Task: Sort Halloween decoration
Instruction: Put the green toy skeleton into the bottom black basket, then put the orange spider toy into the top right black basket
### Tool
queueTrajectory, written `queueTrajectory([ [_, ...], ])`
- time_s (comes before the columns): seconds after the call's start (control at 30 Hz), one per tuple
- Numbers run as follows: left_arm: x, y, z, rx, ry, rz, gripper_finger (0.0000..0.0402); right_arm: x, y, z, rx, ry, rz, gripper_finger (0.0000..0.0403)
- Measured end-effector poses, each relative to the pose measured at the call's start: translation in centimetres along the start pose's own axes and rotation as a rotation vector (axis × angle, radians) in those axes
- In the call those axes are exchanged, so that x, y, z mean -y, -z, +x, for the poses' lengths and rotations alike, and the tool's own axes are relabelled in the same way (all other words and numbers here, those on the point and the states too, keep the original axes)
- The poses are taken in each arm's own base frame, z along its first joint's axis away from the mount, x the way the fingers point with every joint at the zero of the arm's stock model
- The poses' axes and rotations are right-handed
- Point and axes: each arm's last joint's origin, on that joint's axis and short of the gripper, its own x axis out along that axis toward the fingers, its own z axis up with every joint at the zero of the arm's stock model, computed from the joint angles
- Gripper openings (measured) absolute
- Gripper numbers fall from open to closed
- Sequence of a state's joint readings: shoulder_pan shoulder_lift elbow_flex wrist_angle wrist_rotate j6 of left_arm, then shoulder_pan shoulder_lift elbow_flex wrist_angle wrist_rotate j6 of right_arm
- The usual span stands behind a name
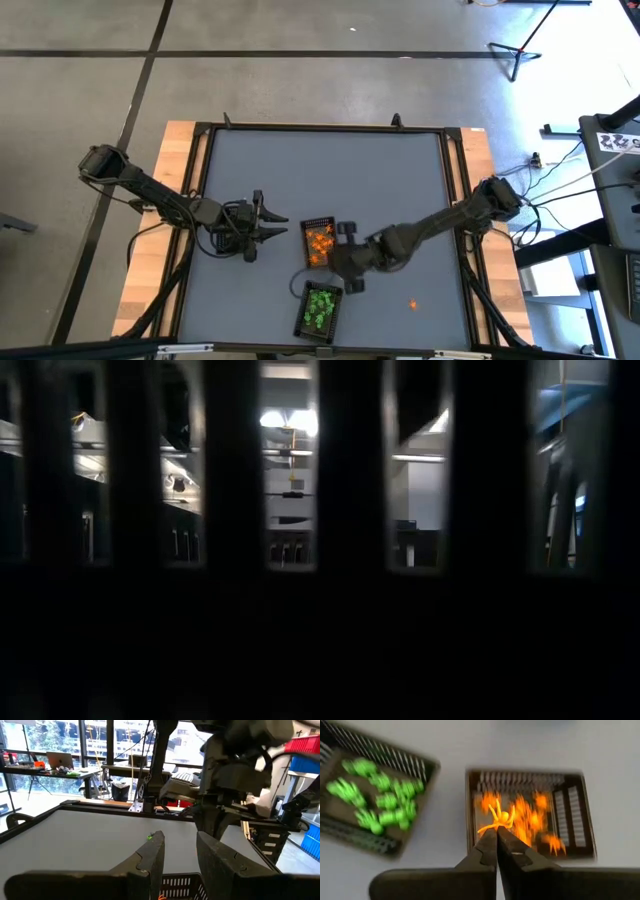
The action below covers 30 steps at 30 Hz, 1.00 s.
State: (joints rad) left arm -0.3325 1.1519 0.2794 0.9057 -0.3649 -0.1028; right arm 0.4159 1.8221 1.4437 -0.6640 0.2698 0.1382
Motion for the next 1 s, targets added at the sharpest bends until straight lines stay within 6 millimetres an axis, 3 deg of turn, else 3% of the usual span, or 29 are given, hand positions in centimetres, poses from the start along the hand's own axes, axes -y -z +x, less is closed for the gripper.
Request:
queueTrajectory([
  [0.13, 0.0, 0.0, 0.0, 0.000, 0.000, 0.000, 0.0106, 2.3, -1.1, 0.6, 0.065, -0.066, 0.031, 0.0019],
  [0.33, 0.0, 0.1, 0.0, -0.007, -0.001, 0.004, 0.0106, 4.6, -1.0, 1.2, 0.037, -0.083, 0.137, 0.0108],
  [0.43, 0.0, 0.1, 0.0, -0.008, -0.001, 0.011, 0.0106, 5.2, -0.2, 1.3, -0.048, -0.067, 0.164, 0.0146],
  [0.57, 0.0, 0.1, 0.0, -0.008, -0.001, 0.011, 0.0106, 5.4, 2.1, 0.4, -0.272, 0.029, 0.194, 0.0161],
  [0.67, 0.0, 0.1, 0.0, -0.015, -0.002, 0.014, 0.0106, 4.5, 4.0, -1.0, -0.417, 0.126, 0.237, 0.0157],
  [0.77, 0.0, 0.2, 0.0, -0.023, -0.007, 0.017, 0.0106, 3.0, 5.9, -2.9, -0.410, 0.156, 0.272, 0.0150],
  [1.0, -0.1, 0.3, 0.0, -0.027, -0.025, 0.018, 0.0106, -1.6, 11.8, -6.0, -0.330, -0.009, 0.433, 0.0145],
])
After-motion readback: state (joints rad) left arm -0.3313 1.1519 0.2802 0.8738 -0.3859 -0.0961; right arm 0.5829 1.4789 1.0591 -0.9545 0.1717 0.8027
